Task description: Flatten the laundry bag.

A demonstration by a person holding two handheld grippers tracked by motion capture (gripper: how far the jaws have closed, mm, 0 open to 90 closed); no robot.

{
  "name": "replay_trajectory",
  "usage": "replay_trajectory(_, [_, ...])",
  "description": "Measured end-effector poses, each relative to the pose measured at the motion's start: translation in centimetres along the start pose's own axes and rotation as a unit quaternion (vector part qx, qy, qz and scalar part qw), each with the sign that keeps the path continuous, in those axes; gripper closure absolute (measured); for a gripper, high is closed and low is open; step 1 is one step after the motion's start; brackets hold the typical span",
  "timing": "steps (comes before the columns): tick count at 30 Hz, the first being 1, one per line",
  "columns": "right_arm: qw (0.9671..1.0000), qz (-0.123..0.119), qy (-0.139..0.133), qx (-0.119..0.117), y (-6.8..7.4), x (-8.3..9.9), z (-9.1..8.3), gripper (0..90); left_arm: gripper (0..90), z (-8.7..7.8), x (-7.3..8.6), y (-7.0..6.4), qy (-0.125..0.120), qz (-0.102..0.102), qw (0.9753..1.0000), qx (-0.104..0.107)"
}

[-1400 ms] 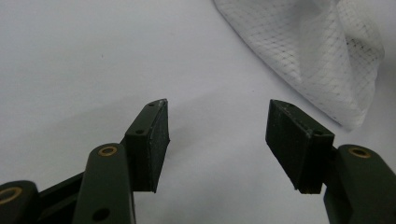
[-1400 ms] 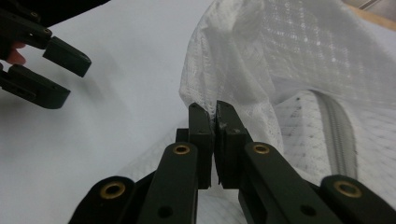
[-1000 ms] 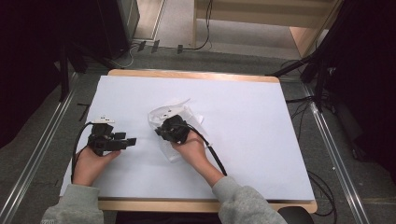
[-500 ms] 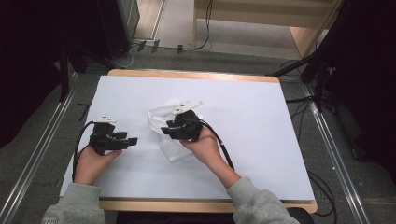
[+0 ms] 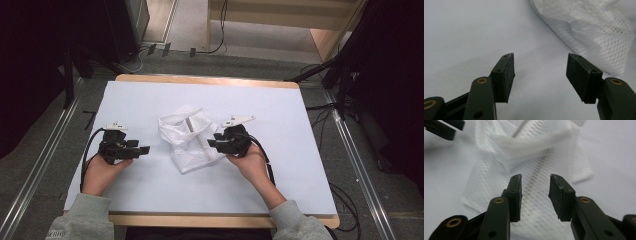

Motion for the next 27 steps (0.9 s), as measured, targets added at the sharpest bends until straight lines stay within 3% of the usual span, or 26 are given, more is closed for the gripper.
replay_trajectory(4, [0.9997, 0.01, 0.014, 0.018, -1.7, 1.4, 0.4, 62.0, 40.4, 0.3, -0.2, -0.2, -0.001, 0.003, 1.0, 0.004])
replay_trajectory(6, [0.9988, 0.028, 0.027, 0.031, -2.8, 2.3, 1.0, 60.8, 40.4, 0.3, -0.3, -0.2, 0.001, 0.004, 1.0, 0.004])
replay_trajectory(11, [0.9982, 0.036, 0.038, 0.03, -3.2, 3.0, 1.7, 59.8, 40.4, 0.5, -0.4, -0.2, -0.002, 0.003, 1.0, 0.006])
replay_trajectory(13, [0.9979, 0.027, 0.046, 0.037, -3.3, 3.3, 2.2, 59.6, 40.4, 0.5, -0.5, -0.2, -0.002, 0.002, 1.0, 0.007])
replay_trajectory(16, [0.998, 0.014, 0.042, 0.044, -3.4, 3.4, 2.8, 66.2, 40.4, 0.5, -0.4, -0.2, -0.001, 0.003, 1.0, 0.008])
replay_trajectory(17, [0.9975, 0.009, 0.044, 0.054, -3.2, 3.4, 3.0, 76.7, 40.4, 0.4, -0.4, -0.2, 0.0, 0.003, 1.0, 0.007])
replay_trajectory(20, [0.9977, 0.004, 0.045, 0.051, -3.0, 3.4, 3.1, 84.7, 40.4, 0.4, -0.4, -0.1, -0.001, 0.003, 1.0, 0.006])
replay_trajectory(21, [0.9981, 0.007, 0.049, 0.037, -2.7, 3.2, 3.2, 90.0, 40.4, 0.4, -0.4, -0.1, 0.0, 0.003, 1.0, 0.006])
replay_trajectory(25, [0.9987, 0.009, 0.044, 0.023, -2.0, 2.8, 3.1, 90.0, 40.4, 0.4, -0.5, 0.0, -0.003, 0.002, 1.0, 0.007])
replay_trajectory(27, [0.9996, 0.007, 0.028, 0.008, -1.2, 2.1, 2.5, 90.0, 40.4, 0.3, -0.5, 0.1, -0.003, 0.001, 1.0, 0.006])
Point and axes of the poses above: each handheld gripper's, and its own axes: z roughly forward along the jaws, x roughly out of its underside, y roughly to its left, the point moved 7 cm from there along z, roughly forward along the jaws, and after that the axes turned 2 degrees about -y, right-handed, at the moved point
